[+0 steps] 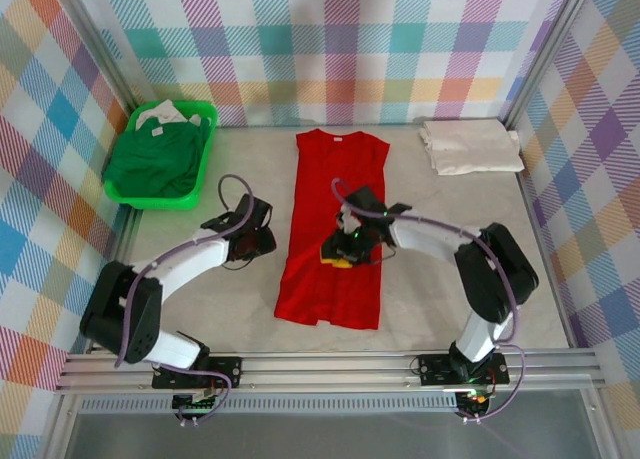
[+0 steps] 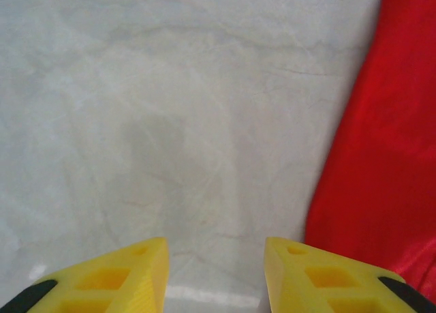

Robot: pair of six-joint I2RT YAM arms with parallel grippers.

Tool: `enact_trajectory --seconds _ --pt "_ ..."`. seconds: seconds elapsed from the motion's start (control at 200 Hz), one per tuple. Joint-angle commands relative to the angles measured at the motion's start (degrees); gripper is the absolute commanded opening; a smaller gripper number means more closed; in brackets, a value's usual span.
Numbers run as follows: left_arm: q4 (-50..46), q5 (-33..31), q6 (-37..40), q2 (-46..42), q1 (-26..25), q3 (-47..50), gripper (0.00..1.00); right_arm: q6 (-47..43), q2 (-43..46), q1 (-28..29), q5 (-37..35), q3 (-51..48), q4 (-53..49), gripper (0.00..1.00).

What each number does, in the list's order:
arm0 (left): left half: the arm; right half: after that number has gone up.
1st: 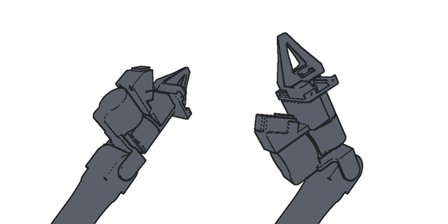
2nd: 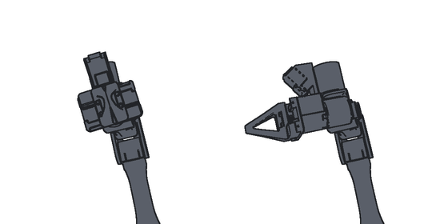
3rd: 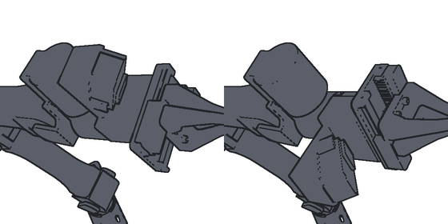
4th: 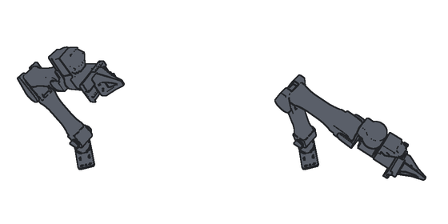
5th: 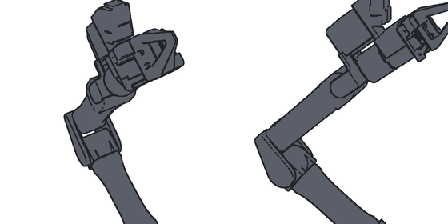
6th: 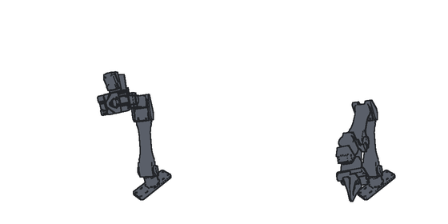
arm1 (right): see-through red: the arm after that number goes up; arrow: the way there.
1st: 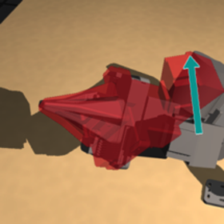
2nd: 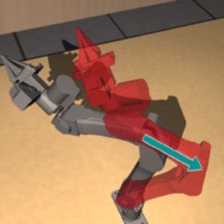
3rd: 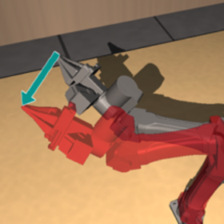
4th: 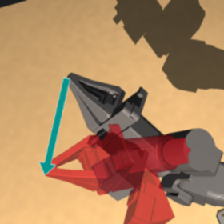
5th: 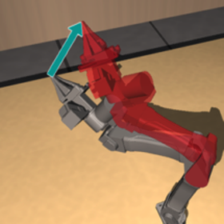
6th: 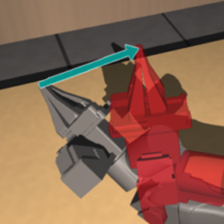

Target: Fold and stack the t-shirts

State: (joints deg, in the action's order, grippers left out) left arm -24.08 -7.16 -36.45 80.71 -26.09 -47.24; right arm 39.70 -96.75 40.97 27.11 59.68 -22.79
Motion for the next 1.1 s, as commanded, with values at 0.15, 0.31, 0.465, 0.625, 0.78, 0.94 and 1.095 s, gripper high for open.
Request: enact_trajectory --seconds 0.15,0.31,0.465,0.625,0.78,0.94,1.095 --pt "-5.2 1.8 0.1 -12.5 0.2 9.2 0.47 8.9 -0.1 9.6 3.2 -7.2 4.6 0.38" --pt "-7.2 4.8 3.1 -15.2 -1.1 10.7 0.47 10.1 -3.9 10.7 4.1 -6.1 5.4 0.38" --pt "-8.3 4.4 2.8 -18.4 -1.5 12.8 0.47 10.9 -7.6 11.8 6.2 -5.0 7.0 0.37" --pt "-8.3 3.7 1.9 -19.9 -1.6 14.0 0.48 10.0 -7.2 12.0 5.6 -4.5 6.5 0.26" --pt "-8.7 3.3 1.5 -20.2 -1.6 14.6 0.48 9.6 -6.2 12.1 5.7 -4.1 4.9 0.21" --pt "-8.2 2.9 1.6 -19.7 -1.6 14.8 0.48 9.2 -7.2 12.1 7.4 -3.2 4.7 0.24" --pt "-7.8 2.9 1.8 -18.9 -1.6 14.5 0.48 9.5 -8.1 12.4 8.3 -2.9 5.8 0.23"
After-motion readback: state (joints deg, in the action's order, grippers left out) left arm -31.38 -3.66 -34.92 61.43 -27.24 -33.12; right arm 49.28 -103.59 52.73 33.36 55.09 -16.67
